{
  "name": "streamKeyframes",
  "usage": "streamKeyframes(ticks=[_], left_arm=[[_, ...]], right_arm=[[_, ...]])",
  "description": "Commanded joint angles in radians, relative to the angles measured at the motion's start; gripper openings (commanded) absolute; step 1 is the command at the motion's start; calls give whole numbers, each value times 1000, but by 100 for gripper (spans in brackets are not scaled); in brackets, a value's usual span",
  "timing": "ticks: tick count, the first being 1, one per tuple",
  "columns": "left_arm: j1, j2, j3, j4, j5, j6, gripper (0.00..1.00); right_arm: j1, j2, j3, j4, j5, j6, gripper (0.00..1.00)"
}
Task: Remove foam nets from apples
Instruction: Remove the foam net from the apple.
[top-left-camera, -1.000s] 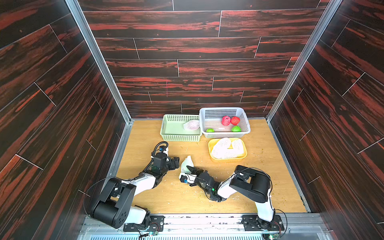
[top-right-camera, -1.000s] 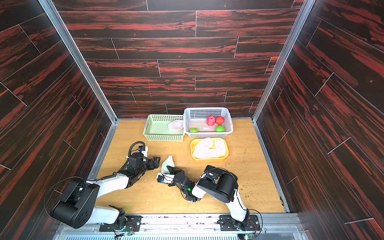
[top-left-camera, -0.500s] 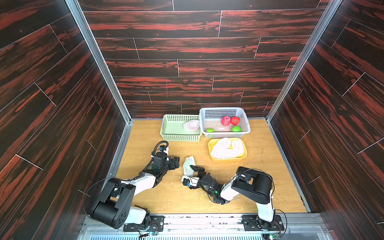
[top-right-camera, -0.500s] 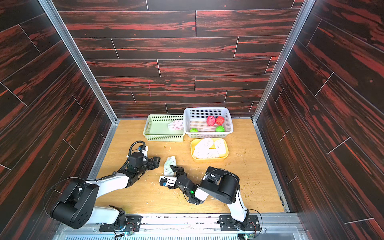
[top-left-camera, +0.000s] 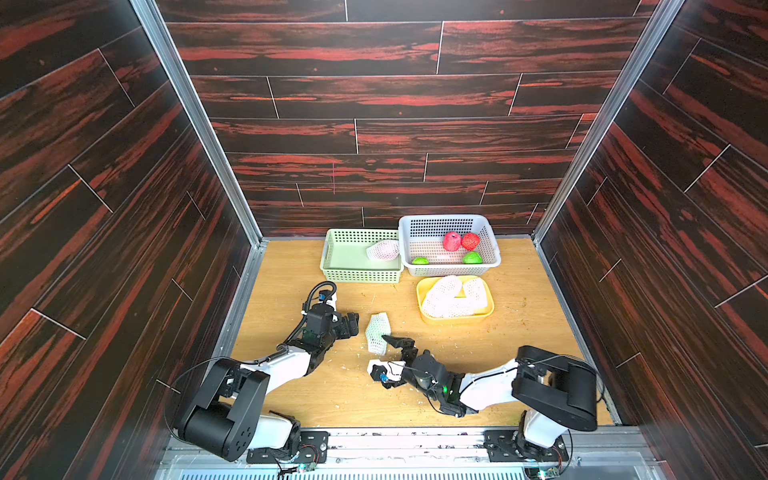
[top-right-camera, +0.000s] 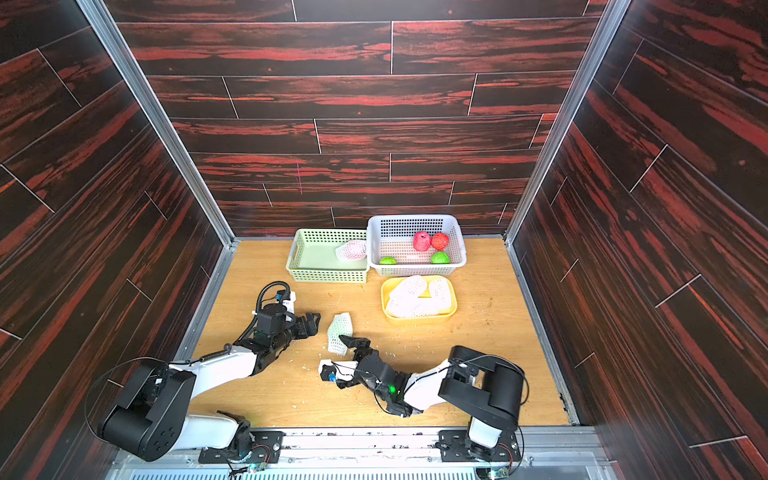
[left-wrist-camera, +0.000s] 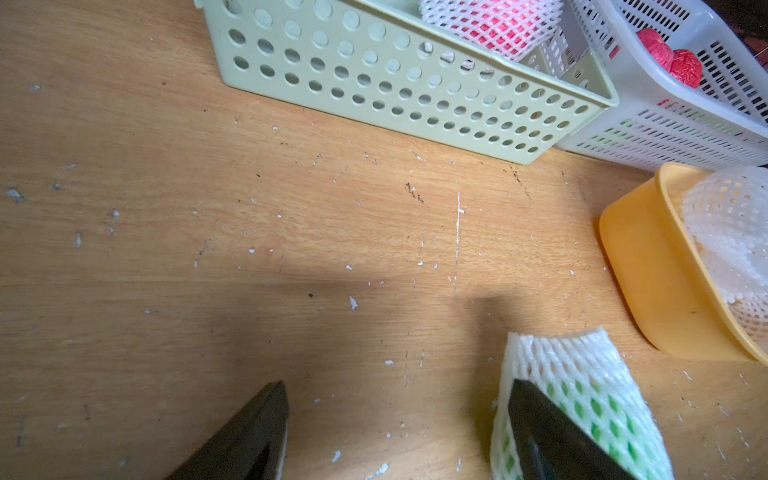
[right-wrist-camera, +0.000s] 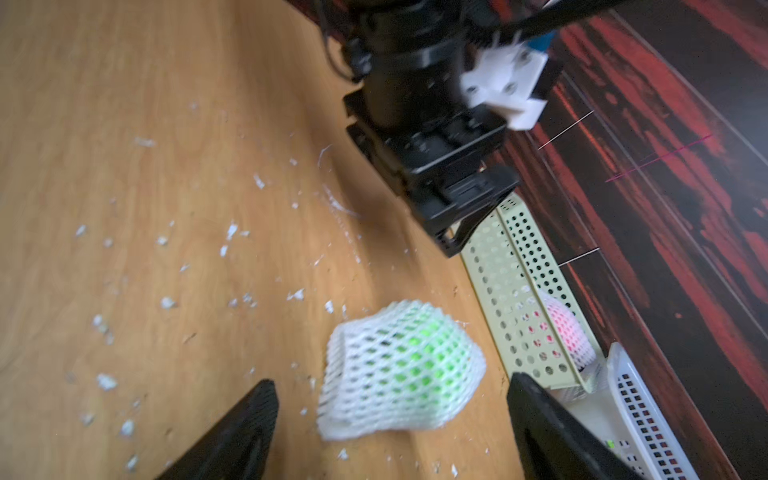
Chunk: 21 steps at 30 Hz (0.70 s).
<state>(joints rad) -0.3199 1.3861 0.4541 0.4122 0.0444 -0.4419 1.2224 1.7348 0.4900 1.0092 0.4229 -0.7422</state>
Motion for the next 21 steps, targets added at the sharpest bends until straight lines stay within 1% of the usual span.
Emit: streamKeyframes(ticks=[1,5,7,10,16,21], left_arm=[[5,4,18,3,3,-2,88],[6,-1,12,4,3,-2,88],[5,-6,11,-5,-2,2,88],[5,-8,8,-7,-6,5,88],[5,5,8,-6,-4,9,88],[6,10,8,-5,4,8,88]], right_arm=[[14,81,6,98,28,-40,91],[13,159,42,176,28,-75,91],[10,207,50,255,37,-92,91],[2,257,79,279,48,-87,89],[-29,341,129,348,89,-79,82],[-50,428,174,429,143,-106,75]])
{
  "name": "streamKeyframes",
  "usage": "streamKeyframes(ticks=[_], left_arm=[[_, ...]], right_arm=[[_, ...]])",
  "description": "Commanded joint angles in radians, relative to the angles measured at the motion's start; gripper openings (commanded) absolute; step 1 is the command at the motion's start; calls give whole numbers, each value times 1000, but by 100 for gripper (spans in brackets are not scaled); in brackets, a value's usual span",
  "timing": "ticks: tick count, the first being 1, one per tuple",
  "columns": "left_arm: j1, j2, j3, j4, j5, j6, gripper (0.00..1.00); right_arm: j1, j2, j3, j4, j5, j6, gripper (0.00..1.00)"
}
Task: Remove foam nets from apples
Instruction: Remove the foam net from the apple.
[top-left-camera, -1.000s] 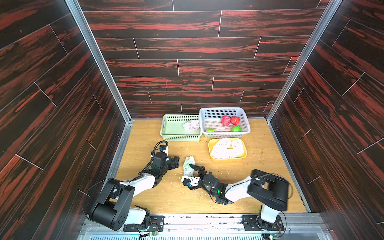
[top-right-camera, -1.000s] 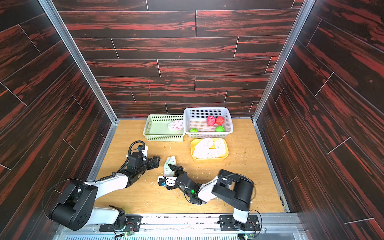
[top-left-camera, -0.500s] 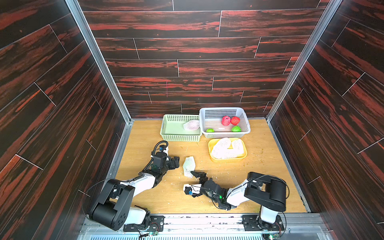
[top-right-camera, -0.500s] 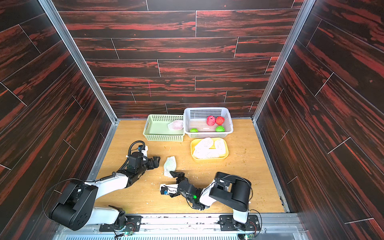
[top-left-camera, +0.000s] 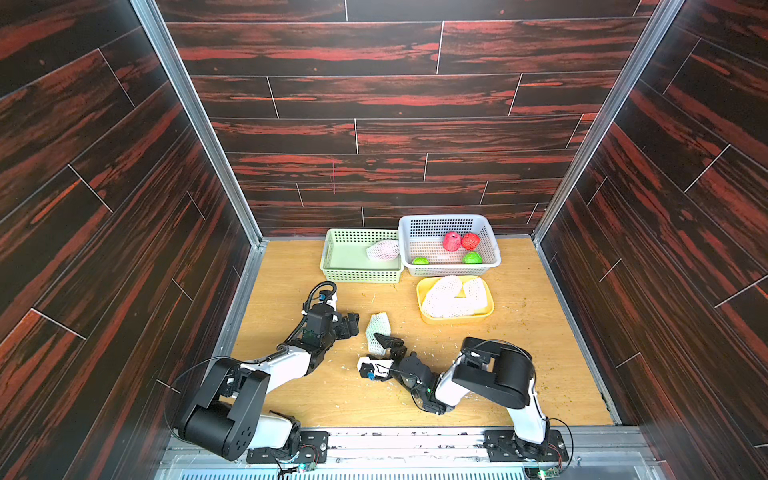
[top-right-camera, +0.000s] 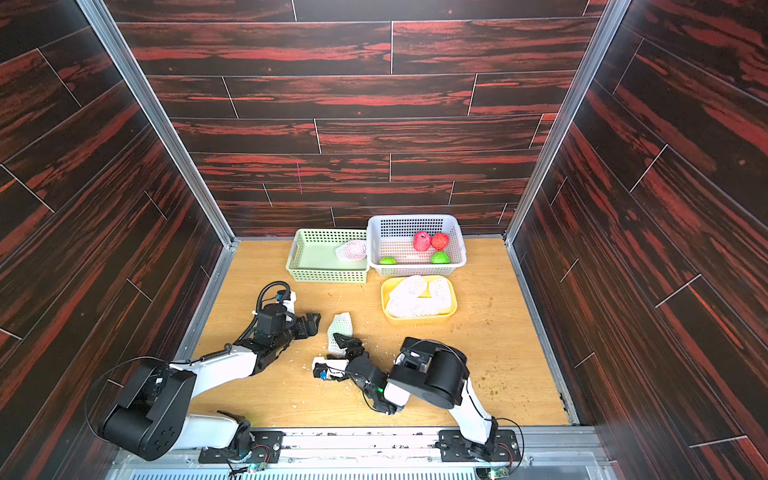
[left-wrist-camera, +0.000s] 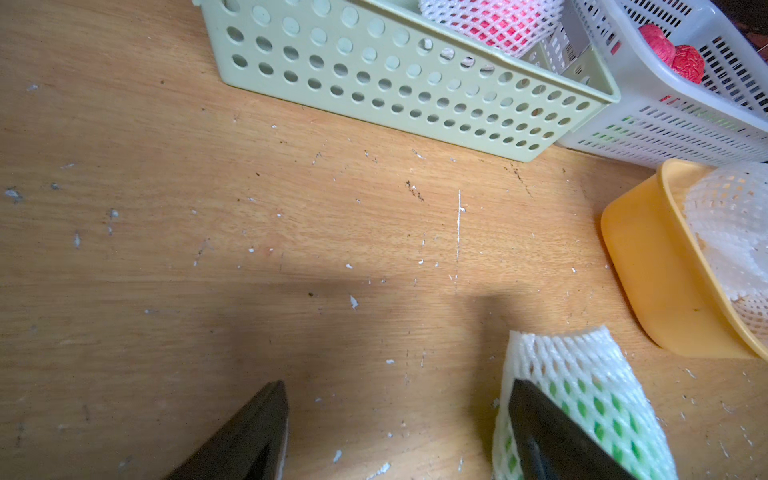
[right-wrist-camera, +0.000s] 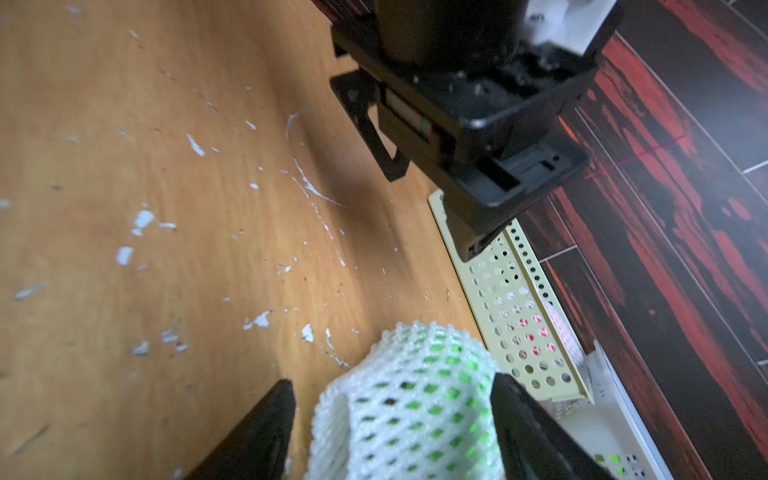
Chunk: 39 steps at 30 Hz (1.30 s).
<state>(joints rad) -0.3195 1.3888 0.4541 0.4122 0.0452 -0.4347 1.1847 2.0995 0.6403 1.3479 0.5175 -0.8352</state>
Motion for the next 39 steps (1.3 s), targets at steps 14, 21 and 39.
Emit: streamKeyframes(ticks=[14,21,39], left_arm=[[6,-18,3,-23,-15,9,88],[7,-13,12,-32,-22,13,88],[7,-43,26,-60,-45,20,88]], right_arm=[[-63,120,62,165,63,-4,26],[-62,56,32,128,19,24,21],[-116,-295,23,-459,-287,360,11]])
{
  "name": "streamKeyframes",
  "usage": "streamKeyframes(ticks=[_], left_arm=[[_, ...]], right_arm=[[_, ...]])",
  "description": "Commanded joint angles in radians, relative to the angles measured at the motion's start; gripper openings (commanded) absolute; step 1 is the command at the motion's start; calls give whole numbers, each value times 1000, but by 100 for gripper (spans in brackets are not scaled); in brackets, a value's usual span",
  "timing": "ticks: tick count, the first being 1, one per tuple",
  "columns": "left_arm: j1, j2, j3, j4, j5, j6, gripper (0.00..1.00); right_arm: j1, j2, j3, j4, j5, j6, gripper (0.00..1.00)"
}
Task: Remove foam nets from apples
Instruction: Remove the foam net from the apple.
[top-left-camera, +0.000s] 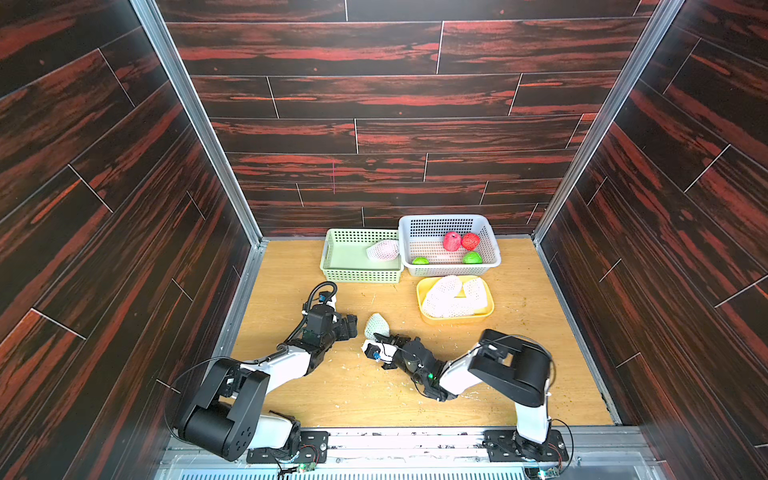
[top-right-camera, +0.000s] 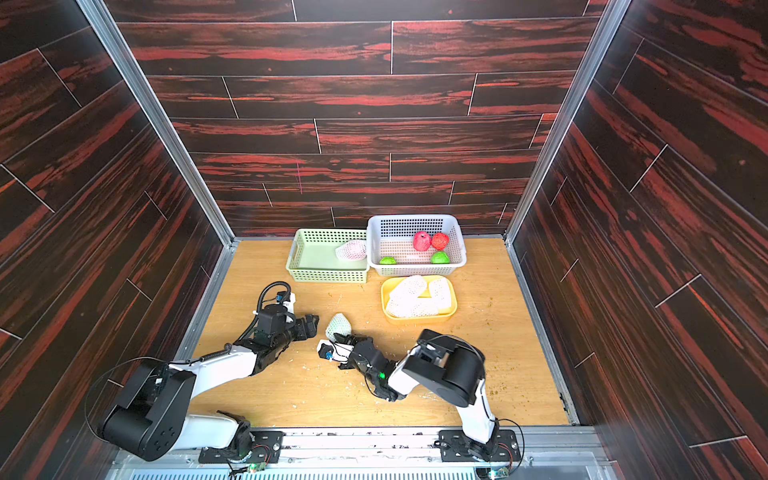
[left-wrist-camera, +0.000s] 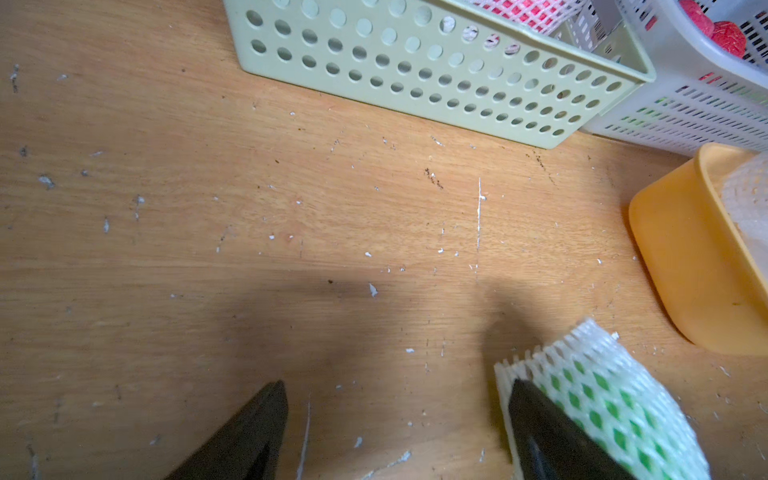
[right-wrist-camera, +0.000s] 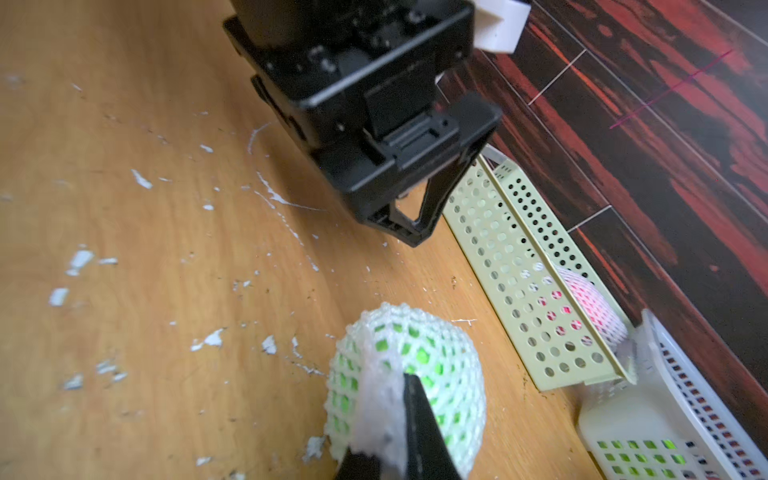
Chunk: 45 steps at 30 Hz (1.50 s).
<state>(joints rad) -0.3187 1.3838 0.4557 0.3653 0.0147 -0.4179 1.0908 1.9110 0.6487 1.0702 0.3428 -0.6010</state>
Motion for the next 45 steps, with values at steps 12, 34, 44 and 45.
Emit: streamKeyframes(ticks=[12,34,44,45], left_arm=[[6,-49,34,-16,-17,10,88],[6,-69,33,12,19,62,88],[6,-15,46,33,42,49,88],[6,-13,50,31,43,49,88]], right_arm=[[-182,-282,219,-791,-440,397,7],[-324,0,739,-1511,-617,614,4],[-301,-62,641,-1400,-396,591,2],[-300,-67,640,-1399,-435,580,2]])
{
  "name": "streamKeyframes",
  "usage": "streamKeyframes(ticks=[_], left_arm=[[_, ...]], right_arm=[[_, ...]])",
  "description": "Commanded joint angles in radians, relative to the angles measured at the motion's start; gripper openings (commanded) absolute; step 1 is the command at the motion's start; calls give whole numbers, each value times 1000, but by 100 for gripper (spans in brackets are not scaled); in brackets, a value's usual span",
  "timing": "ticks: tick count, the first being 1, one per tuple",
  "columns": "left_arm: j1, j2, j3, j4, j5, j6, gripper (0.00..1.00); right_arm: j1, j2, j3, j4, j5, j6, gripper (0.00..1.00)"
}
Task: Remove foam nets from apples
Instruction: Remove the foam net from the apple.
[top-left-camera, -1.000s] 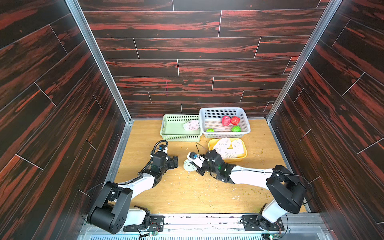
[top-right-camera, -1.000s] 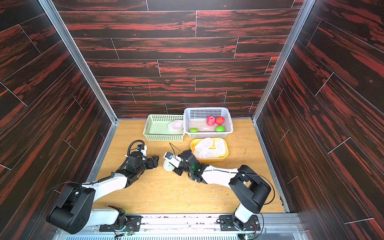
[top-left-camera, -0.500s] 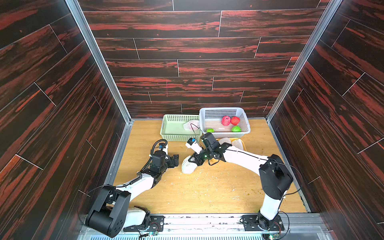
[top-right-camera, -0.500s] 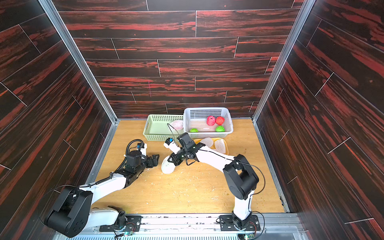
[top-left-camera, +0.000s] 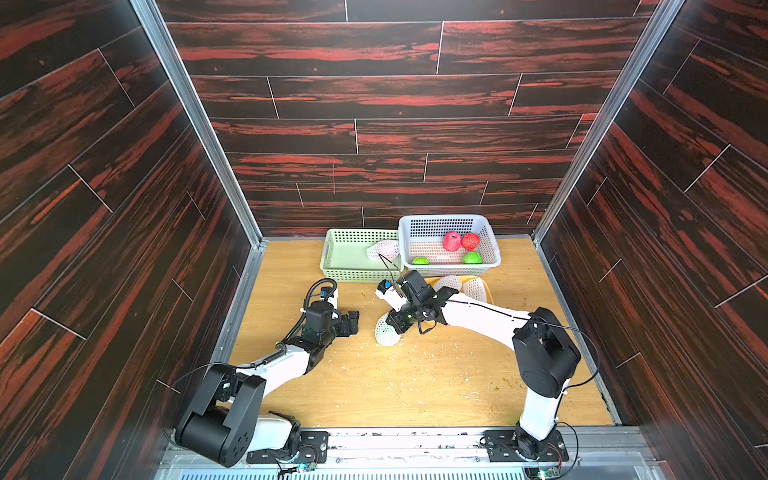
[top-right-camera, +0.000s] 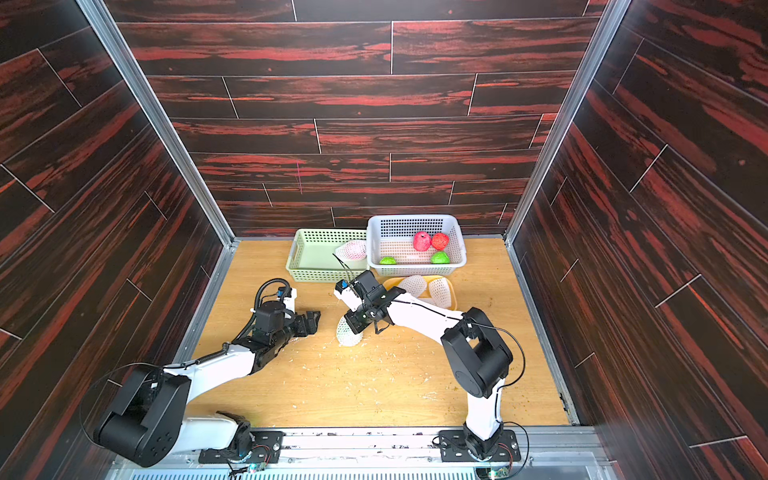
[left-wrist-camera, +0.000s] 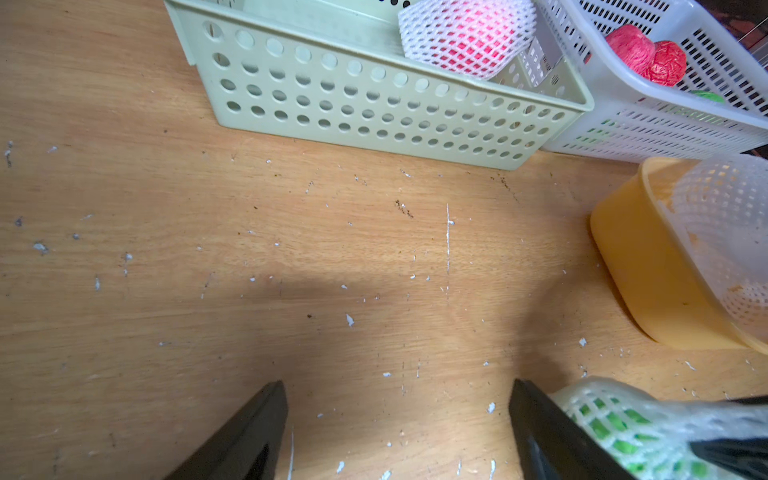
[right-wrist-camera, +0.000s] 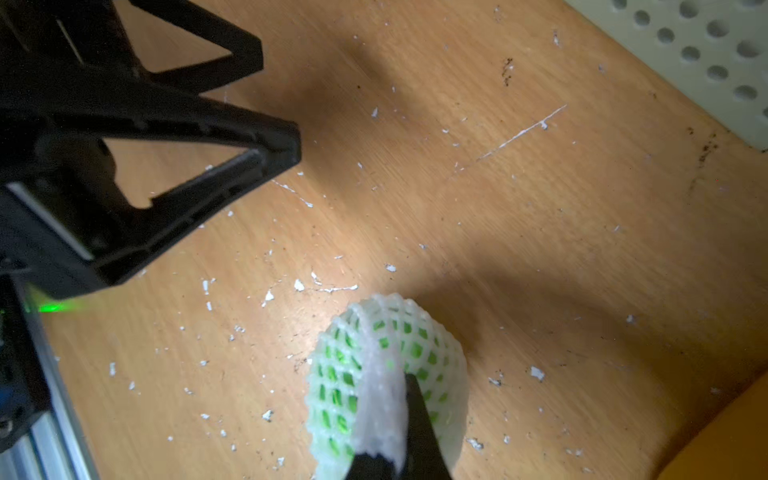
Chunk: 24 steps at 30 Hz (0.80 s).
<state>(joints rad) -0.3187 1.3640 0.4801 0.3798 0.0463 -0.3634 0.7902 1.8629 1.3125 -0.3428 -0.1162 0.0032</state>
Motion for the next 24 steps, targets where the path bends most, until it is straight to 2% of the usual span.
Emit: streamKeyframes(ticks=[1,7,8,10,11,12,14,17,18,20,21,23,24], left_arm=[[6,11,30,13,13,-3,88],[6,25,38,16,12,-5,88],[6,28,40,15,15,-3,88],[6,32,48,13,29,7,88],[6,36,51,11,30,6,88],[6,38,51,12,27,6,88],[6,42,53,20,26,7,88],[6,42,59,10,23,12,88],[6,42,59,10,21,12,88],[6,45,58,13,20,14,88],[6,48,60,13,20,15,88],[6,56,64,13,23,17,88],[5,57,66,16,24,15,88]], right_arm=[[1,-19,-21,13,-5,-26,2],[-9,-64,-35,43,-159,-18,2],[-3,-67,-33,42,-95,-21,2],[48,-69,-30,26,120,-73,2],[60,-76,-36,31,161,-86,2],[52,-91,-52,51,124,-66,2],[-7,-134,-94,114,-72,0,0],[14,-161,-56,58,3,-18,0],[3,-176,-44,44,-43,-2,0],[-56,-208,-46,75,-221,70,0],[-61,-205,-36,67,-212,68,0],[-8,-145,1,-5,13,-4,0],[-6,-111,32,-53,6,-16,0]])
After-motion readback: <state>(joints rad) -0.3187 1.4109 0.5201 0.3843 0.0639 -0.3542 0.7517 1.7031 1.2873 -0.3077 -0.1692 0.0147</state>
